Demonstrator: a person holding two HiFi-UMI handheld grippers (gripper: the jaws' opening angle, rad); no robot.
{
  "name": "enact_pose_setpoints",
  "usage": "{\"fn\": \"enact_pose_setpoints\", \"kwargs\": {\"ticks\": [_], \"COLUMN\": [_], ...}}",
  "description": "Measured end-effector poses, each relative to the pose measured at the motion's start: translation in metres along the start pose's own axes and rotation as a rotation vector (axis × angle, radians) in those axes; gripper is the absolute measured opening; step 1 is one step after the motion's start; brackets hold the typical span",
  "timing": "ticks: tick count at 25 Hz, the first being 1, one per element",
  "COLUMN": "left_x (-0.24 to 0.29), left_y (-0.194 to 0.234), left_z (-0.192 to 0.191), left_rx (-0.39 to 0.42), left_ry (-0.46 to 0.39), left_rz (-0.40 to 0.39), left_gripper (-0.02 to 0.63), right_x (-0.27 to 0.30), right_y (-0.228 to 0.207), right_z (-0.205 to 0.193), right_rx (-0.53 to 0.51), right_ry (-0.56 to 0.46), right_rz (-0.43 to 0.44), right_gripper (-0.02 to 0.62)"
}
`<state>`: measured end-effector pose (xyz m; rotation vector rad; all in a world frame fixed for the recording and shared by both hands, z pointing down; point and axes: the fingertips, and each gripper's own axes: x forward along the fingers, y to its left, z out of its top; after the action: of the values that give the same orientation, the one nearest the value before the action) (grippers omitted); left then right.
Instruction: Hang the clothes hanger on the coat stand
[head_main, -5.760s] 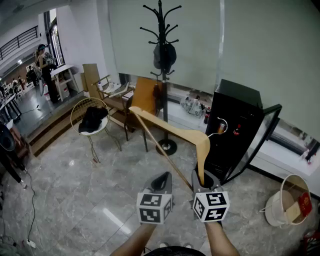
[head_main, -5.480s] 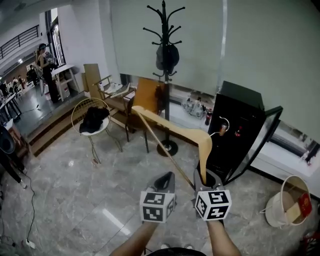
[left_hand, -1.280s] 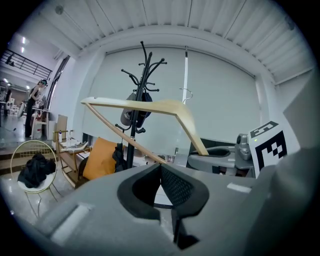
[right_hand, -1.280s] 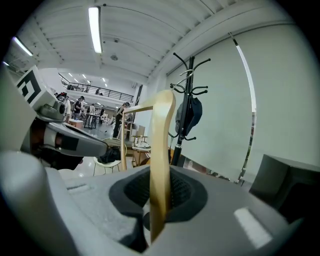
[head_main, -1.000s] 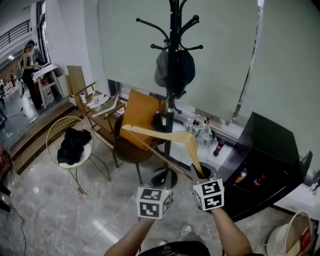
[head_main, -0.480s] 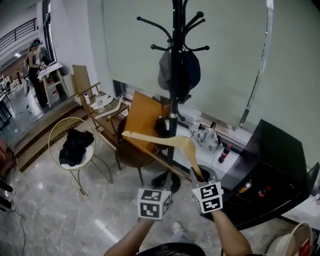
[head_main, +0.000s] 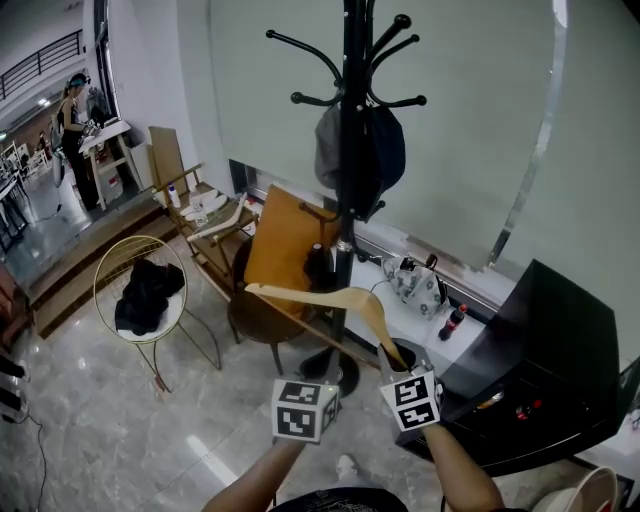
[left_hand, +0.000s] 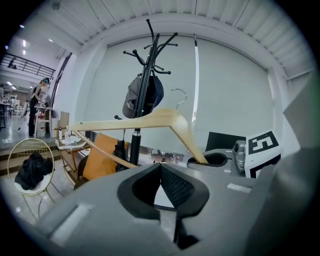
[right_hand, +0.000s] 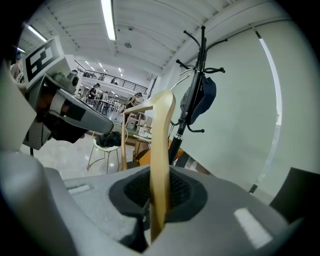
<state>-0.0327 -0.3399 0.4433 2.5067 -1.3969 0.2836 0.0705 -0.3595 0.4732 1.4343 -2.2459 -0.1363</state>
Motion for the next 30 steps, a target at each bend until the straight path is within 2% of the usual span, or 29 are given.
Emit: {"fn": "enact_pose_setpoints", "kwargs": {"ticks": [18,30], "left_x": [0.062,0.090], "left_y": [0.015,0.027], "left_z": [0.005,0.012], "left_rx": [0.002,0.014], "left_ry": [0.042,0.052], "left_rz": [0.036,0.062], "left_gripper": [0.005,0.005], "right_x": [0.068,0.105], "right_y": [-0.038,-0.058], "right_z": [-0.031,-0.046], "right_rx": [-0.201,-0.264], "right_ry": [0.039,0.050], "right_rz": [0.051,0.069], "right_gripper": [0.048,0.047]}}
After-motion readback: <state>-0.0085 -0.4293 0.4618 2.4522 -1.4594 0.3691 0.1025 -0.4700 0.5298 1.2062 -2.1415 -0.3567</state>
